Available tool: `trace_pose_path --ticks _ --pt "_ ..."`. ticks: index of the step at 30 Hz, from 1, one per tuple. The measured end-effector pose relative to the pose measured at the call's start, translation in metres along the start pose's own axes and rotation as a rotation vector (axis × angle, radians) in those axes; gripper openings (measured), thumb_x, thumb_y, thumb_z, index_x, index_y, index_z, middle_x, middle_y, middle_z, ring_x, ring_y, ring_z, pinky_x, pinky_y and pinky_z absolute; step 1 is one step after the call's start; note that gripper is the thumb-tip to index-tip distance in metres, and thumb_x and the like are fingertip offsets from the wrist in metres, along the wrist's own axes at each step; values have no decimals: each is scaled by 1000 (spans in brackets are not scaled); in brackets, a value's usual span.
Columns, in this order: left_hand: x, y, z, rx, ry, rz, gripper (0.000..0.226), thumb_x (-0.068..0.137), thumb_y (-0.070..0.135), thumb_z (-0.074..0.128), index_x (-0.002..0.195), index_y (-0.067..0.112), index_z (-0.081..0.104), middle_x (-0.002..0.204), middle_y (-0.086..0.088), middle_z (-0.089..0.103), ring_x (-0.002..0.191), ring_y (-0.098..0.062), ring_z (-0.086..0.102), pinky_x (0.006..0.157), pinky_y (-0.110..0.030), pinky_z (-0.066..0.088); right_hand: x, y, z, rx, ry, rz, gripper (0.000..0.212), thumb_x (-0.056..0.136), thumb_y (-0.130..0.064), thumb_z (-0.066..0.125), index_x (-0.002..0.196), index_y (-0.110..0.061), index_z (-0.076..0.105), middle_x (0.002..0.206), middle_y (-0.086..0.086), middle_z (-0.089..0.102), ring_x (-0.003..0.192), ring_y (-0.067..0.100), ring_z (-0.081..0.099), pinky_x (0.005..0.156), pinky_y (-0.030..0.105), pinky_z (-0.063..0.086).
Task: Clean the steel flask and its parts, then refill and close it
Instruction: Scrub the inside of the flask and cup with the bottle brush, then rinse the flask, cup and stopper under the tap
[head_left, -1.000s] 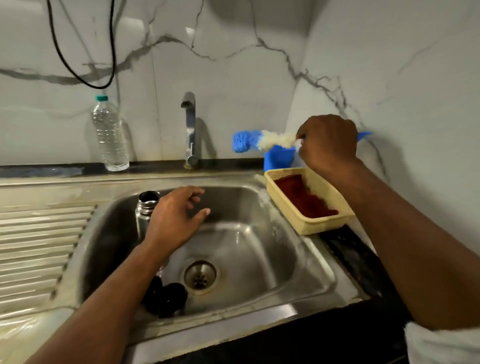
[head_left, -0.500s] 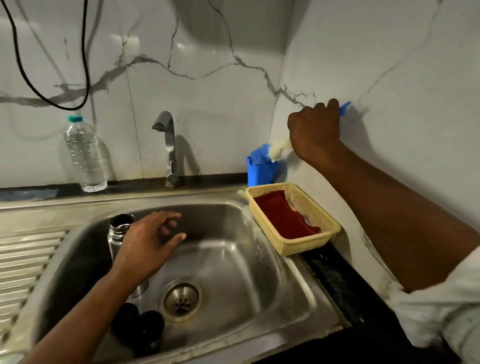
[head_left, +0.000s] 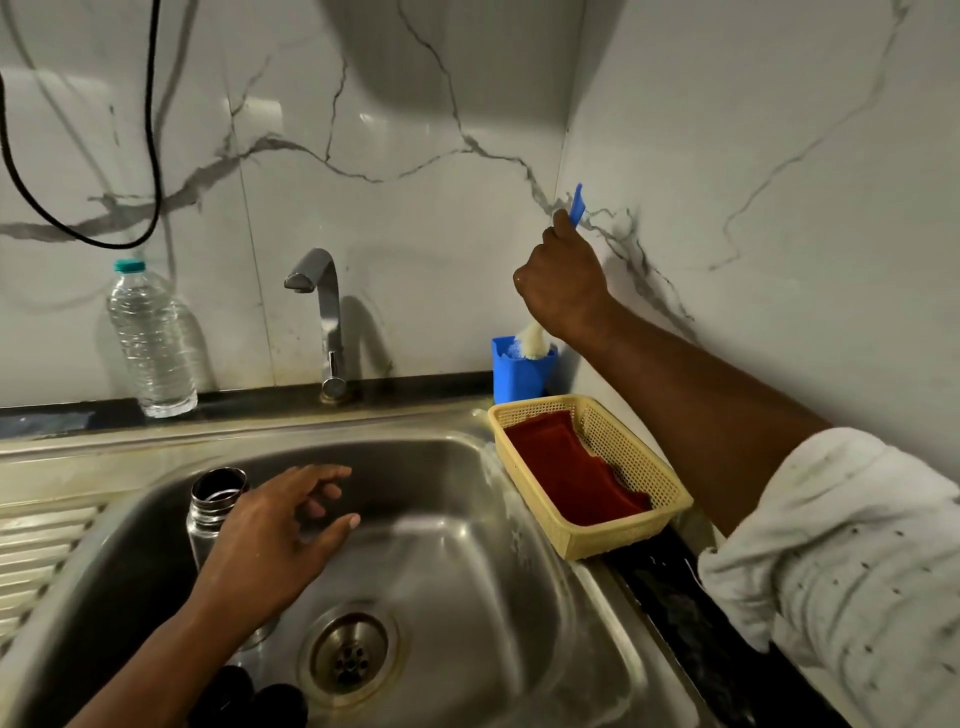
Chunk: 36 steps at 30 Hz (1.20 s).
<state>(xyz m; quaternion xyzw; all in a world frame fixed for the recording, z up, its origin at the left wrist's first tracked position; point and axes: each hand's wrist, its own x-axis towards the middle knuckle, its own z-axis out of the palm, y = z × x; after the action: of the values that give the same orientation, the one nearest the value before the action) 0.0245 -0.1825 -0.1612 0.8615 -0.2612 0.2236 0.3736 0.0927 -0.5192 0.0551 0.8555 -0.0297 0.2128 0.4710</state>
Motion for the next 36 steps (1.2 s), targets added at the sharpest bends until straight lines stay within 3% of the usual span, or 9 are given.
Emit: trace_pose_path --ticks 7,10,12,15,17,22,26,30,36 --pt "0 1 0 7 5 9 53 79 31 92 126 36 69 98 23 67 94 2 65 70 -23 57 -7 0 7 126 136 -20 10 92 -12 67 93 -19 74 87 2 72 104 27 65 127 54 15" --pt "-1 4 -2 -2 9 18 49 80 44 84 126 41 66 98 24 66 94 1 65 71 -21 56 -18 -1 2 185 193 -28 7 90 -17 68 94 -21 73 90 1 70 106 25 63 128 53 12" --pt "-2 4 -3 -8 5 -6 50 81 38 89 126 39 67 98 23 66 93 0 65 71 -24 58 -27 -2 -3 284 226 -17 10 88 -18 70 97 -21 74 94 2 69 108 26 61 128 52 11" --pt "-2 5 -3 3 -15 -31 52 80 30 91 127 35 68 99 22 66 93 -1 65 72 -24 58 -45 -20 -20 550 220 58 21 86 -21 73 107 -22 76 103 2 70 112 26 59 122 48 27" --pt "-3 8 -5 13 -20 -46 52 82 33 89 129 36 67 101 23 65 92 0 65 74 -23 57 -60 -46 -38 785 220 143 27 87 -18 73 112 -25 77 111 0 71 110 24 60 103 42 46" --pt "-1 16 -11 1 -23 -83 48 85 31 86 130 31 68 104 19 66 88 -1 64 76 -24 58 -91 -128 -81 1439 53 300 23 89 -23 75 111 -27 77 105 -4 75 97 17 69 79 27 52" --pt "3 15 -14 -9 32 -79 46 83 16 87 126 22 72 99 13 69 82 -5 65 75 -33 61 -97 -198 -89 1762 -173 437 23 85 -19 78 107 -25 78 101 -7 78 95 12 71 81 22 53" --pt "7 21 -21 11 114 -73 40 86 16 84 123 23 72 101 14 68 88 -4 67 76 -26 60 -99 -240 -74 1836 -317 420 28 87 -18 75 115 -20 75 106 -2 76 100 14 70 83 20 49" --pt "64 22 -25 89 188 -81 30 86 16 82 116 21 80 102 3 77 78 -2 67 76 -15 54 -93 -259 -66 1963 -305 470 29 82 -26 80 111 -22 76 87 -6 75 88 14 73 86 33 60"
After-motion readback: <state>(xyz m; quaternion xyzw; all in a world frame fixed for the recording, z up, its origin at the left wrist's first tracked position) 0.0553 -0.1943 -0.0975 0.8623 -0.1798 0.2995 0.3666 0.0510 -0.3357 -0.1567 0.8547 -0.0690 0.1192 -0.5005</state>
